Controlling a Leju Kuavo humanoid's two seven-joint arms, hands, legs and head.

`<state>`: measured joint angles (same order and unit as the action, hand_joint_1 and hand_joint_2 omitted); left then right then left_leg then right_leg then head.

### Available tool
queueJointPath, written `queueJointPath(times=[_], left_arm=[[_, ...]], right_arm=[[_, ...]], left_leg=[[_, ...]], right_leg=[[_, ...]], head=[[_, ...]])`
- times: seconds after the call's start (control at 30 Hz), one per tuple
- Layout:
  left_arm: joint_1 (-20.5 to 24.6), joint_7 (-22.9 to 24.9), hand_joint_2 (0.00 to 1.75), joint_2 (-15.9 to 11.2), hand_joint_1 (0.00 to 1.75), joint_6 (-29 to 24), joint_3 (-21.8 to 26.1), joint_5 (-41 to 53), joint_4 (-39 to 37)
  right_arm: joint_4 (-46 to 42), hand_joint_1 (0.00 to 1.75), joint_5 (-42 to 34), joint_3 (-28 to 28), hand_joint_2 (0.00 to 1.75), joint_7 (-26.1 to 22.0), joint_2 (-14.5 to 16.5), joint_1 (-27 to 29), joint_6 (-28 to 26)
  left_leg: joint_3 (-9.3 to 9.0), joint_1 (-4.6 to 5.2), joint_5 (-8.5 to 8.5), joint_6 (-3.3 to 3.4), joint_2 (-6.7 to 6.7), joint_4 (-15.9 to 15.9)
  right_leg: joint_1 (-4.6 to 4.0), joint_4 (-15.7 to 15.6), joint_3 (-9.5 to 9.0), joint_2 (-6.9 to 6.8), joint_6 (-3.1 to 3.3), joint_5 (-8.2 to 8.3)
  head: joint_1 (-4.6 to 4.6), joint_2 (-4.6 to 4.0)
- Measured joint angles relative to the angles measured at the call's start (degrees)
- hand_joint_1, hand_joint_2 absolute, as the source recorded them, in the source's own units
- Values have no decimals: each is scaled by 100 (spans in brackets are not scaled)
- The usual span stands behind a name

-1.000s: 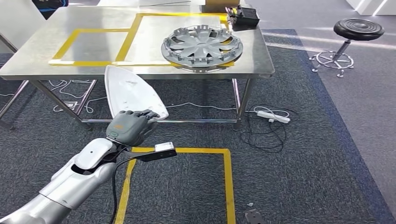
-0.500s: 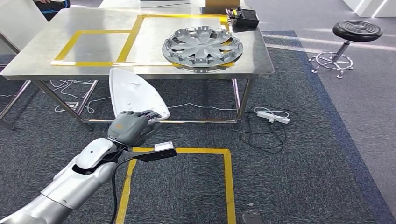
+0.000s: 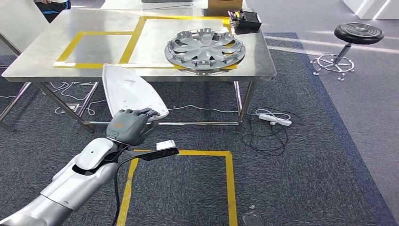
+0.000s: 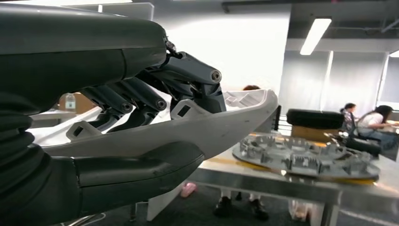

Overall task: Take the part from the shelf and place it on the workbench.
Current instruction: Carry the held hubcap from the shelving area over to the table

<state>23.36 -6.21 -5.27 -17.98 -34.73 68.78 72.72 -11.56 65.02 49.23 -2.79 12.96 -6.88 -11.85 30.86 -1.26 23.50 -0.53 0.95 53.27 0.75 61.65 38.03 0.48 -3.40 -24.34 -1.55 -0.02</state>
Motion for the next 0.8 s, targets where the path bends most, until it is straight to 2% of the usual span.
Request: queueJointPath(times=[0.07, 0.1, 0.13, 0.17, 0.23, 0.27, 0.3, 0.33, 0.4, 0.47, 0.5, 0.57, 0.6, 0.63, 0.67, 0.73, 0.77, 0.8], left_arm=[[22, 26, 175, 12, 175, -15, -1, 33, 0], [18, 39, 175, 15, 175, -19, -2, 51, 0], [10, 51, 175, 18, 175, -21, -3, 67, 0], [5, 59, 175, 22, 175, -23, -4, 78, 0], [5, 66, 175, 28, 175, -31, -3, 86, 0], [10, 68, 175, 28, 175, -37, 1, 86, 0], [13, 70, 175, 27, 175, -45, 4, 87, 0], [15, 72, 175, 26, 175, -51, 8, 88, 0], [21, 73, 175, 30, 175, -58, 8, 98, 1], [31, 82, 175, 40, 175, -63, 9, 117, 2], [36, 90, 175, 46, 175, -66, 10, 126, 2], [35, 102, 175, 50, 175, -70, 11, 139, 2], [26, 104, 175, 50, 175, -71, 11, 142, 1], [14, 107, 175, 50, 175, -71, 11, 144, 1], [5, 109, 175, 51, 175, -71, 11, 145, 0], [3, 114, 175, 50, 175, -72, 18, 148, 1], [8, 116, 175, 48, 175, -73, 27, 150, 1], [15, 117, 175, 49, 175, -74, 37, 152, 2]], right_arm=[[0, 0, -5, -1, 175, -4, 0, 4, 1], [0, 0, -7, -1, 175, -5, 0, -1, 1], [0, 0, -8, -2, 175, -6, -1, -8, 1], [0, 0, -7, -3, 175, -5, -2, -14, 0], [3, 0, -6, -5, 175, 5, 1, -1, -2], [7, 0, -6, -5, 175, 8, 11, 7, -1], [10, 0, -7, -5, 175, 11, 21, 13, -1], [13, 0, -7, -5, 175, 11, 30, 14, 1], [8, 0, -7, -5, 175, 11, 27, 15, 0], [0, 0, -6, -5, 175, 10, 20, 20, -2], [-3, 0, -6, -5, 175, 10, 18, 18, -4], [-4, 0, -6, -5, 175, 10, 16, 15, -5], [-4, 0, -6, -5, 175, 11, 15, 17, -5], [-4, 0, -6, -5, 175, 11, 15, 23, -4], [-4, 0, -6, -5, 175, 12, 15, 28, -4], [-4, 0, -6, -5, 175, 12, 17, 31, -4], [-4, 0, -6, -5, 175, 12, 18, 28, -4], [-4, 0, -6, -5, 175, 12, 19, 25, -4]], left_leg=[[-24, -32, 1, -16, 9, -23], [-30, -53, 14, -39, 11, -19], [-41, -83, 32, -73, 13, -9], [-55, -124, 58, -120, 12, 10], [-75, -209, 148, -258, 2, 102], [-59, -231, 203, -333, -3, 179], [-37, -231, 243, -394, -7, 239], [-14, -218, 261, -437, -10, 276], [-6, -223, 256, -469, -8, 269], [63, -240, 371, -460, -8, 424], [195, -227, 511, -441, -12, 682], [659, -162, 848, -376, -29, 1506], [883, -130, 941, -343, -38, 1863], [1034, -101, 930, -303, -44, 2060], [1077, -72, 801, -253, -48, 2040], [889, -10, 326, -133, -60, 1473], [746, 22, 138, -80, -70, 1120], [627, 42, 47, -62, -78, 826]], right_leg=[[31, 702, 335, -2, -74, -323], [55, 985, 478, -5, -118, -412], [83, 1088, 533, -9, -166, -398], [117, 966, 469, -16, -218, -277], [189, 306, 124, -53, -351, 49], [216, 36, -17, -49, -369, 124], [232, -106, -85, -38, -333, 130], [230, -115, -80, -15, -263, 75], [208, -54, -36, 30, -61, 40], [176, -43, -43, 56, 57, 17], [162, -53, -57, 65, 105, 10], [130, -70, -73, 79, 164, -1], [110, -72, -79, 88, 182, -9], [90, -73, -91, 98, 199, -20], [73, -73, -110, 110, 210, -31], [51, -75, -158, 135, 212, -56], [33, -69, -171, 146, 196, -71], [20, -65, -170, 155, 175, -84]], head=[[-10, 0], [-11, 0], [-10, 0], [-10, 0], [-25, 0], [-65, 1], [-78, 1], [-70, 1], [-3, 1], [40, 1], [62, 1], [92, 0], [100, 0], [104, 0], [104, 0], [107, 0], [111, 0], [113, 0]])
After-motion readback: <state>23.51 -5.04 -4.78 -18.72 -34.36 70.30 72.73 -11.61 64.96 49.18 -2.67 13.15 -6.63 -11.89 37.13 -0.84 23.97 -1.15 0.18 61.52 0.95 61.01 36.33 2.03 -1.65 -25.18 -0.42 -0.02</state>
